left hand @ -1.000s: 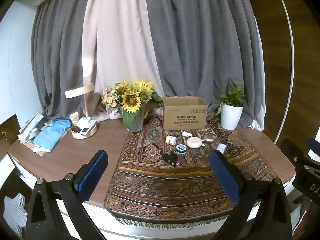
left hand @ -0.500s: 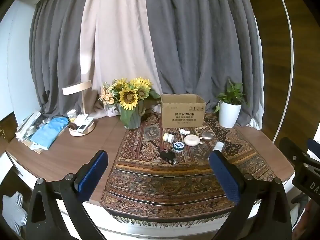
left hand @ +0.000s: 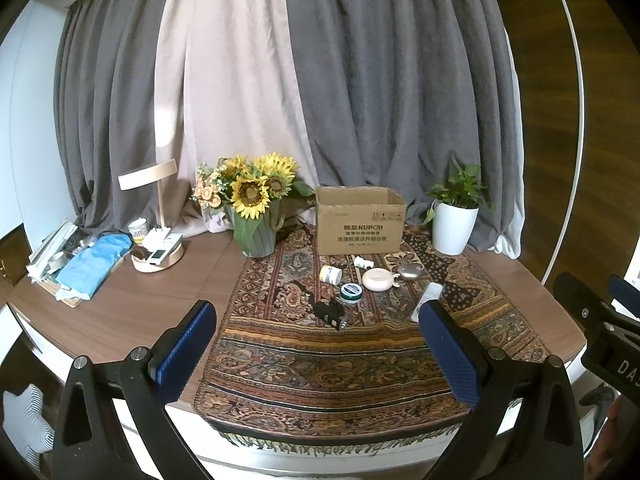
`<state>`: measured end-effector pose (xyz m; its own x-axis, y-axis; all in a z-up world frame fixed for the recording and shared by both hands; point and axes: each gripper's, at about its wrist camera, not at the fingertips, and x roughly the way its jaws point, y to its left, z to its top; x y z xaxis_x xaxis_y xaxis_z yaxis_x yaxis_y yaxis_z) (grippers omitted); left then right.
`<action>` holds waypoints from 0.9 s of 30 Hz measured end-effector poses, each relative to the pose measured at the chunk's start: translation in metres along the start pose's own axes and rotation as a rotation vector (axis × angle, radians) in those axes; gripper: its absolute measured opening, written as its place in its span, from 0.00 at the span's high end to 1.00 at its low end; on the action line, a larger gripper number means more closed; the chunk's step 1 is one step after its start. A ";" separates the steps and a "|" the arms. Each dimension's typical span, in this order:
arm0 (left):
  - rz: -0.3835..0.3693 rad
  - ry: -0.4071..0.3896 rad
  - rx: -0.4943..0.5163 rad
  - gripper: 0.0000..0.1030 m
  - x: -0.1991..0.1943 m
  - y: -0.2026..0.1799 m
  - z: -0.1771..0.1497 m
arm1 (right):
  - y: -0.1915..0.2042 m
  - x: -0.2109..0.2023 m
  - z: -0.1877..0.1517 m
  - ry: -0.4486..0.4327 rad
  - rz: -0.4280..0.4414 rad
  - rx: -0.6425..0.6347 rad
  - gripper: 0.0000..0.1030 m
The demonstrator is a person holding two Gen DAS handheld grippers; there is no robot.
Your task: Organize rigid objects
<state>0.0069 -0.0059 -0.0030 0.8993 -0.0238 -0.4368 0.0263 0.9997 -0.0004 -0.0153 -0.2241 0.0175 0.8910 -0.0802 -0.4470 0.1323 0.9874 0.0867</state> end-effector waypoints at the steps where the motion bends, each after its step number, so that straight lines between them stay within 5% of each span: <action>1: 0.001 0.001 0.000 0.00 0.000 -0.001 0.000 | 0.000 0.000 0.000 0.001 0.000 -0.001 0.00; 27: 0.002 0.003 0.001 0.00 0.005 -0.006 0.000 | -0.001 0.012 0.001 0.006 0.003 0.008 0.00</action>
<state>0.0108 -0.0118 -0.0051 0.8980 -0.0215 -0.4395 0.0247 0.9997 0.0015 -0.0049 -0.2265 0.0127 0.8888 -0.0761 -0.4519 0.1331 0.9865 0.0957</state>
